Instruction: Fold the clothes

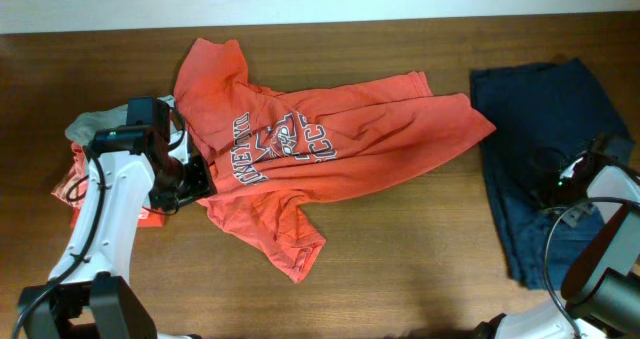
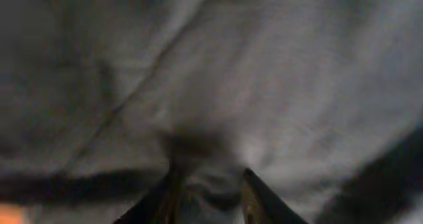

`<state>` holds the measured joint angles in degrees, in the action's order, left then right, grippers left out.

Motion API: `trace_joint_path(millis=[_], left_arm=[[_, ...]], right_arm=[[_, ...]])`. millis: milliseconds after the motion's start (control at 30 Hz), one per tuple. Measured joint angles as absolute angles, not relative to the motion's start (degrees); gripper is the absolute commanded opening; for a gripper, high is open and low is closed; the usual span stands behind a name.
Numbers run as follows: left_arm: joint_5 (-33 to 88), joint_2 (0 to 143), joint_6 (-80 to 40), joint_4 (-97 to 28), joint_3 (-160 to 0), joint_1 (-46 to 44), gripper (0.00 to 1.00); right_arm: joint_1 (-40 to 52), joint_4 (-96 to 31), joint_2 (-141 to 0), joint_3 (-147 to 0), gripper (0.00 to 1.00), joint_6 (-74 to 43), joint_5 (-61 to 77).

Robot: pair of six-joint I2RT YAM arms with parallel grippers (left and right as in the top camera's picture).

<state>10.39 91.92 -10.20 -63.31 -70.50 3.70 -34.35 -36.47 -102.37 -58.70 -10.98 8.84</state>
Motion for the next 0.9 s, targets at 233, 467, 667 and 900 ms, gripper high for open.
trace_joint_path(millis=[233, 467, 667, 900], left_arm=[[12.34, 91.92, -6.37, -59.72, -70.50, 1.72, 0.51], [12.95, 91.92, -5.48, -58.85, -70.50, -1.56, 0.51], [13.15, 91.92, -5.34, -58.85, -70.50, -3.75, 0.52], [13.15, 91.92, -5.34, -58.83, -70.50, -3.75, 0.52]], right_arm=[[-30.72, -37.04, -97.49, -66.46, 0.41, -6.79, 15.42], [-26.70, -35.92, -98.65, -68.77, 0.36, -1.91, 16.16], [-26.00, -31.70, -110.08, -68.62, 0.30, 0.03, 16.03], [-26.04, -29.08, -112.31, -68.82, 0.30, 1.72, 14.85]])
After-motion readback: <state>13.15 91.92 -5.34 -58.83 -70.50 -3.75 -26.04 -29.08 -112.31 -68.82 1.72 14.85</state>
